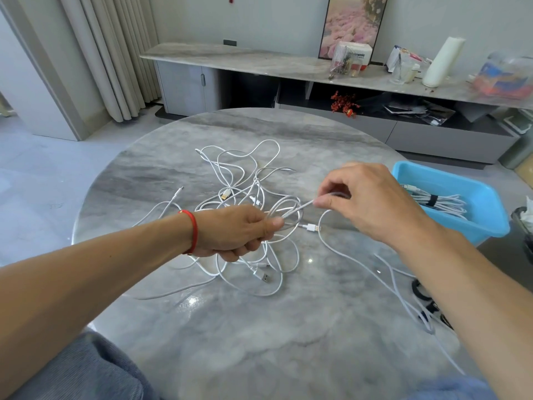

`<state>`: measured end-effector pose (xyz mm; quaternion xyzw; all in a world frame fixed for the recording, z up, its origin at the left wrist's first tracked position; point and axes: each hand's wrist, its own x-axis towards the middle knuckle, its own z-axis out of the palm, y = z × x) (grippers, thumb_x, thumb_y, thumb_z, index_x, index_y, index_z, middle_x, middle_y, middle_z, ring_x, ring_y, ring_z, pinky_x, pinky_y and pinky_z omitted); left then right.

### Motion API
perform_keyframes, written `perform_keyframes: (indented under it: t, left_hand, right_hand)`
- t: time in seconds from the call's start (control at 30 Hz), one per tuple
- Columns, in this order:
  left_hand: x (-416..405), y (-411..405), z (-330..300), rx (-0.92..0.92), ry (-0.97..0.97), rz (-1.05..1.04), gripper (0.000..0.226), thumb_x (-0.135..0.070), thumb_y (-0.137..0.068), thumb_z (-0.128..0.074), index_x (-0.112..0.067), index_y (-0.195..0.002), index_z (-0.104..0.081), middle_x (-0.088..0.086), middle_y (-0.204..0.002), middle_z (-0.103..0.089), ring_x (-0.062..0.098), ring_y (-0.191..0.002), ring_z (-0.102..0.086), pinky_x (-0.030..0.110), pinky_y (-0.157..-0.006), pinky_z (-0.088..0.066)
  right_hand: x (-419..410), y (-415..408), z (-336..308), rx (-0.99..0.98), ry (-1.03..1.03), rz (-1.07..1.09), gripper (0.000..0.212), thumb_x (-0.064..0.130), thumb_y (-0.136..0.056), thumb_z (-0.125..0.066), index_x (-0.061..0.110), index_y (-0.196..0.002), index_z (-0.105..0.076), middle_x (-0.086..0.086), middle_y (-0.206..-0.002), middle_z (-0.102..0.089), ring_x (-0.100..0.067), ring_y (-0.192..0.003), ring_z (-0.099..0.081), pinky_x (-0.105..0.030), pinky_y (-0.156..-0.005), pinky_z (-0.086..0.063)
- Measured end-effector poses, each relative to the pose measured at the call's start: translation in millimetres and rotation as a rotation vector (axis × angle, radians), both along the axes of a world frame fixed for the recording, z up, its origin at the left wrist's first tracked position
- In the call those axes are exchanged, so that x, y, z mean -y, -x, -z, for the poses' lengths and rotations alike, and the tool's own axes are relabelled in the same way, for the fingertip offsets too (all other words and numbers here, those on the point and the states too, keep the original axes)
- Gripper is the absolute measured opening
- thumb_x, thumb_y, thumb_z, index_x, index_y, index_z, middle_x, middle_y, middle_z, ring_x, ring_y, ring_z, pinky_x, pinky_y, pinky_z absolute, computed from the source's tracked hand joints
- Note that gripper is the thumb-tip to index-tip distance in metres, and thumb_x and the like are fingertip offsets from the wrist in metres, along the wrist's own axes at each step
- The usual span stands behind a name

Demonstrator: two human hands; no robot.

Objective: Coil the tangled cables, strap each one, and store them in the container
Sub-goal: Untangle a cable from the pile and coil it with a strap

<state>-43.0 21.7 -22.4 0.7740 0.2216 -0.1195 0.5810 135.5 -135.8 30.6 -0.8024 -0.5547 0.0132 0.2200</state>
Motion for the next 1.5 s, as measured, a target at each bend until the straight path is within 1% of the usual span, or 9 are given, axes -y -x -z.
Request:
perform_keyframes:
  t: [0.27, 0.37, 0.6, 0.77, 0.9, 1.07, 1.27, 1.37, 1.5]
  left_hand:
    - [3.4, -8.3, 2.1, 0.167, 0.038, -0.170, 0.040, -0.049, -0.104, -0.039, -0.016, -0.082, -0.041, 0.000, -0.065, -0.031, 0.013, -0.051, -0.016, 0.019, -0.042, -0.018]
    - [7.1, -10.8, 2.1, 0.259, 0.001, -0.213, 0.043, -0.047, -0.105, -0.038, -0.011, -0.084, -0.047, 0.009, -0.069, -0.038, 0.014, -0.047, -0.020, 0.018, -0.042, -0.022]
    - [9.6, -19.1, -0.2, 0.380, -0.022, -0.269, 0.047, -0.050, -0.104, -0.038, -0.010, -0.096, -0.063, 0.003, -0.055, -0.029, 0.018, -0.050, -0.018, 0.022, -0.044, -0.020]
    - [15.0, -19.5, -5.3, 0.414, 0.122, -0.147, 0.045, -0.045, -0.107, -0.034, -0.018, -0.089, -0.065, 0.001, -0.067, -0.061, 0.013, -0.045, -0.018, 0.020, -0.045, -0.016]
    - [14.6, -16.7, -6.6, 0.363, 0.103, -0.063, 0.045, -0.044, -0.106, -0.035, -0.007, -0.095, -0.059, 0.015, -0.076, -0.048, 0.013, -0.046, -0.019, 0.022, -0.044, -0.016]
    - [21.8, -19.0, -6.9, 0.339, 0.104, -0.053, 0.037, -0.044, -0.105, -0.038, -0.017, -0.081, -0.048, 0.010, -0.080, -0.042, 0.013, -0.050, -0.022, 0.023, -0.045, -0.021]
    - [18.9, -21.6, -10.1, 0.384, -0.418, -0.114, 0.054, -0.049, -0.104, -0.039, -0.017, -0.073, -0.068, -0.001, -0.058, -0.054, 0.026, -0.056, -0.046, 0.037, -0.057, -0.043]
    - [22.9, -27.3, -10.9, 0.503, -0.192, -0.275, 0.047, -0.040, -0.107, -0.039, -0.007, -0.076, -0.053, -0.003, -0.055, -0.054, 0.028, -0.064, -0.067, 0.041, -0.071, -0.047]
    - [21.8, -34.3, -19.2, 0.646, 0.269, -0.560, 0.033, -0.036, -0.107, -0.038, -0.012, -0.085, -0.043, -0.001, -0.055, -0.034, 0.017, -0.042, -0.040, 0.032, -0.051, -0.050]
  right_hand:
    - [-9.2, 12.2, -0.7, -0.012, -0.289, 0.103, 0.012, 0.037, -0.084, -0.084, 0.026, -0.079, -0.083, 0.007, -0.067, -0.070, -0.013, -0.063, -0.061, -0.032, -0.065, -0.050]
    - [-14.1, 13.0, 2.0, -0.244, -0.355, 0.154, 0.014, 0.034, -0.085, -0.084, 0.026, -0.074, -0.080, 0.009, -0.056, -0.068, -0.007, -0.052, -0.062, -0.018, -0.056, -0.050]
    - [-21.5, 23.3, 8.2, -0.782, -0.449, 0.178, 0.005, 0.015, -0.091, -0.080, 0.014, -0.093, -0.075, -0.009, -0.064, -0.074, -0.026, -0.059, -0.075, -0.033, -0.058, -0.062]
    - [-21.5, 25.2, 12.0, -0.955, -0.482, 0.177, 0.007, 0.013, -0.092, -0.078, 0.011, -0.096, -0.073, -0.012, -0.067, -0.074, -0.025, -0.060, -0.075, -0.026, -0.057, -0.059]
    - [-18.2, 19.0, 10.6, -0.860, -0.403, 0.171, 0.009, 0.020, -0.092, -0.079, 0.012, -0.090, -0.075, -0.007, -0.066, -0.074, -0.021, -0.058, -0.073, -0.027, -0.054, -0.057]
    - [-18.8, 14.5, 6.8, -0.244, -0.299, 0.139, 0.016, 0.035, -0.094, -0.074, 0.023, -0.083, -0.071, 0.005, -0.062, -0.067, -0.003, -0.058, -0.062, -0.012, -0.055, -0.044]
    - [-17.7, 17.3, 7.7, -0.425, -0.362, 0.180, 0.017, 0.036, -0.094, -0.075, 0.022, -0.085, -0.072, 0.004, -0.066, -0.068, -0.011, -0.056, -0.065, -0.040, -0.063, -0.060]
    - [-18.7, 19.9, 7.6, -0.601, -0.357, 0.178, 0.018, 0.040, -0.098, -0.067, 0.022, -0.101, -0.070, 0.000, -0.080, -0.075, -0.016, -0.069, -0.073, -0.048, -0.074, -0.063]
    - [-19.3, 28.7, 20.0, -0.538, 0.077, 0.061, 0.023, 0.039, -0.101, -0.059, 0.020, -0.110, -0.069, 0.002, -0.102, -0.076, -0.018, -0.097, -0.071, -0.048, -0.095, -0.054]
